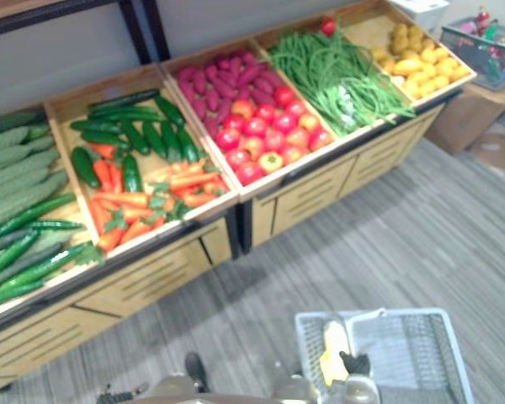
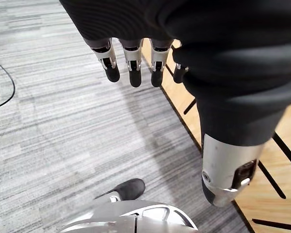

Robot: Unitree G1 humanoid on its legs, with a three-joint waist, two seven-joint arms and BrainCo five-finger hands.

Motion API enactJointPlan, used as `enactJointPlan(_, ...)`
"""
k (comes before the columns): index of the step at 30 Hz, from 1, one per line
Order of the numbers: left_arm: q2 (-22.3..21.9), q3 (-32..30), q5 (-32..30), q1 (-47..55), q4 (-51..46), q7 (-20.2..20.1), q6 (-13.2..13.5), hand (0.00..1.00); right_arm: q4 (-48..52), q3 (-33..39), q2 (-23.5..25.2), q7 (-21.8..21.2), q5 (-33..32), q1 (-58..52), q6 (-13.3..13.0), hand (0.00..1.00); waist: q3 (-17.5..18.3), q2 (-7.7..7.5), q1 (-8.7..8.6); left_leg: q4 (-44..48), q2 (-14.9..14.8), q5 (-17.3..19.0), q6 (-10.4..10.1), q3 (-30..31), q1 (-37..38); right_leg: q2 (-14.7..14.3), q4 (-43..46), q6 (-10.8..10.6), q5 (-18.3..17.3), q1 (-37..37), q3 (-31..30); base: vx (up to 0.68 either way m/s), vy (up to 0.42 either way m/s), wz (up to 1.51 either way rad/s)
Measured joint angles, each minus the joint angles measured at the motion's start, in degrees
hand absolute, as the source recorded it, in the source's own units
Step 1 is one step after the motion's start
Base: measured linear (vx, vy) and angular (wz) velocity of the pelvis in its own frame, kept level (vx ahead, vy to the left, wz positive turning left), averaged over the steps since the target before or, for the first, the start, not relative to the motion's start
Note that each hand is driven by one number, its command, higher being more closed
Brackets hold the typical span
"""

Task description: Pick vegetable in the basket

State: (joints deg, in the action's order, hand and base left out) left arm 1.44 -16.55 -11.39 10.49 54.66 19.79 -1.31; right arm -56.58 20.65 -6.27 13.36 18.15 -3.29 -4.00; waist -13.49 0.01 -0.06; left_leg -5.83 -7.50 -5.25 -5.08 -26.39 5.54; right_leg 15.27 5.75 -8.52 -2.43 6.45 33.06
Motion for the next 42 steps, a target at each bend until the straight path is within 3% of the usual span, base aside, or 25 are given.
enactJointPlan(13,1.0,1.0,0.1,-0.2,0.4,-0.2,0.2,0.00,-0.7,-1.7,0.6,0.0,0.0,-0.2,-0.2,1.00,1.0,-1.22,0.41,-0.1,0.0,0.3,-0.2,-3.2,1.7,-0.5,-1.0,0.9,0.4,-0.8,-4.3,-0.03,-0.002,-0.14)
enactJointPlan(24,1.6,0.3,0.0,-1.3,2.4,-0.1,0.3,0.00,-2.6,-5.1,0.5,-0.1,0.3,0.9,-0.2,1.00,2.0,-2.77,0.80,-0.1,0.0,1.1,-0.5,-5.8,3.2,-1.1,-2.2,0.5,1.5,-0.7,-6.7,0.05,0.000,-0.12)
enactJointPlan(34,1.7,0.4,0.0,-1.6,2.4,-1.0,0.2,0.00,-2.9,-5.3,0.6,-0.2,1.7,0.3,-0.2,1.00,2.3,-2.93,1.25,-0.2,0.4,1.4,-0.5,-3.0,2.5,-0.8,-3.7,0.6,1.4,1.0,-3.8,0.01,-0.002,0.12)
enactJointPlan(37,1.7,0.4,0.0,-1.6,2.4,-1.0,0.2,0.00,-2.9,-5.2,0.5,-0.2,2.1,0.6,-0.2,1.00,2.3,-3.09,1.82,-0.2,1.1,1.9,-0.2,-2.7,2.6,0.3,-2.1,0.7,0.8,0.8,-3.4,0.03,0.021,0.07)
enactJointPlan(39,2.1,0.0,0.0,-1.4,2.4,-0.9,0.1,0.00,-2.8,-4.2,0.3,-0.2,2.2,0.6,-0.1,1.00,2.2,-4.04,1.80,-0.2,2.5,3.5,0.2,-2.0,2.8,2.6,0.9,1.3,-0.8,0.7,-2.3,0.06,0.080,0.25)
enactJointPlan(41,1.8,-0.7,0.0,-0.9,2.4,-0.6,0.0,0.00,-2.8,-3.1,-0.4,-0.1,2.2,0.3,0.1,1.00,2.1,-4.15,1.66,-0.2,4.5,5.2,1.2,1.6,3.6,6.2,9.1,3.2,-2.1,-0.3,-2.4,0.08,0.135,0.49)
enactJointPlan(42,1.5,-0.6,0.0,-0.4,2.3,-0.5,-0.1,0.00,-2.4,-3.2,-0.6,-0.1,2.1,-0.5,0.1,1.00,2.3,-4.09,1.37,-0.2,4.8,5.8,1.9,3.4,4.2,7.7,15.9,5.5,-0.6,-2.4,-4.9,0.06,0.122,0.60)
